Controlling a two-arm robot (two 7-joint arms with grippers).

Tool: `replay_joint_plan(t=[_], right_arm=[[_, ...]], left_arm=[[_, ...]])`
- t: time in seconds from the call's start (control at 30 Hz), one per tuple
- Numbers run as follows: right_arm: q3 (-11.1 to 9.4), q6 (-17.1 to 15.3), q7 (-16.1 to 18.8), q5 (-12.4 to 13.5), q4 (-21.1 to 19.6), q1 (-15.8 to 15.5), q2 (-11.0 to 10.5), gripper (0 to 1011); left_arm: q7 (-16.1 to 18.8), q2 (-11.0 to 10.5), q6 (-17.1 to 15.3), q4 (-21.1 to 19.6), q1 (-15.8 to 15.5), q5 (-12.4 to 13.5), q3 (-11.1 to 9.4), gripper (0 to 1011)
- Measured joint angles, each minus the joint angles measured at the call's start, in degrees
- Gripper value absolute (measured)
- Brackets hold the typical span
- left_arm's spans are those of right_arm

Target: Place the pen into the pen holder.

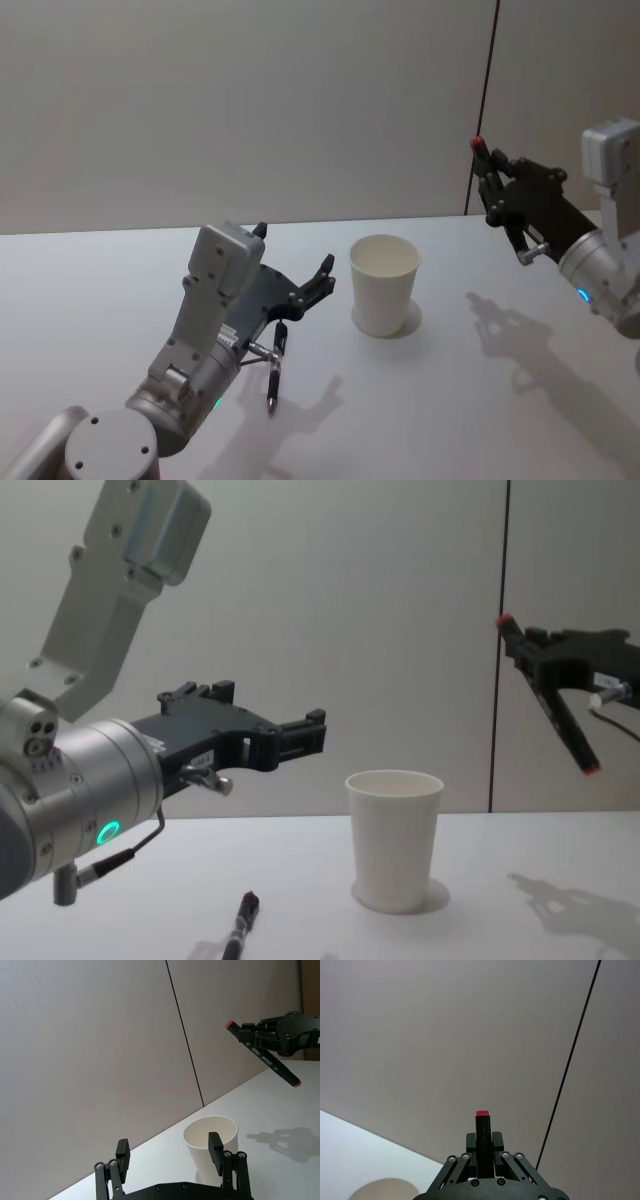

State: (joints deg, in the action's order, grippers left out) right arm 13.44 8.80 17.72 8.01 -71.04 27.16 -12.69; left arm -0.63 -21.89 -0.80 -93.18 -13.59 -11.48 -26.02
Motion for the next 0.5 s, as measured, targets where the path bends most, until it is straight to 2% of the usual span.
replay_joint_plan(t=[0.03, 0.13, 0.2, 0.23, 0.37, 0.43, 0.5], right_arm=[[0.04, 0.97, 0.11, 0.04, 0.41, 0.14, 0.10, 173], [0.35, 6.51, 0.90, 0.55, 3.42, 1.32, 0.83, 173], [0.42, 7.54, 1.10, 0.71, 4.06, 1.58, 0.99, 173], [0.55, 10.06, 1.65, 1.22, 5.53, 2.18, 1.38, 173], [1.04, 16.71, 3.54, 3.15, 10.87, 4.58, 2.72, 173], [1.11, 17.29, 3.85, 3.34, 11.67, 4.96, 2.93, 173], [1.32, 20.01, 4.91, 4.35, 14.13, 6.12, 3.53, 173]], left_arm=[[0.00, 0.00, 0.00, 0.00, 0.00, 0.00, 0.00, 1000], [0.00, 0.00, 0.00, 0.00, 0.00, 0.00, 0.00, 1000], [0.00, 0.00, 0.00, 0.00, 0.00, 0.00, 0.00, 1000], [0.00, 0.00, 0.00, 0.00, 0.00, 0.00, 0.00, 1000], [0.00, 0.00, 0.00, 0.00, 0.00, 0.00, 0.00, 1000], [0.00, 0.00, 0.00, 0.00, 0.00, 0.00, 0.00, 1000], [0.00, 0.00, 0.00, 0.00, 0.00, 0.00, 0.00, 999]])
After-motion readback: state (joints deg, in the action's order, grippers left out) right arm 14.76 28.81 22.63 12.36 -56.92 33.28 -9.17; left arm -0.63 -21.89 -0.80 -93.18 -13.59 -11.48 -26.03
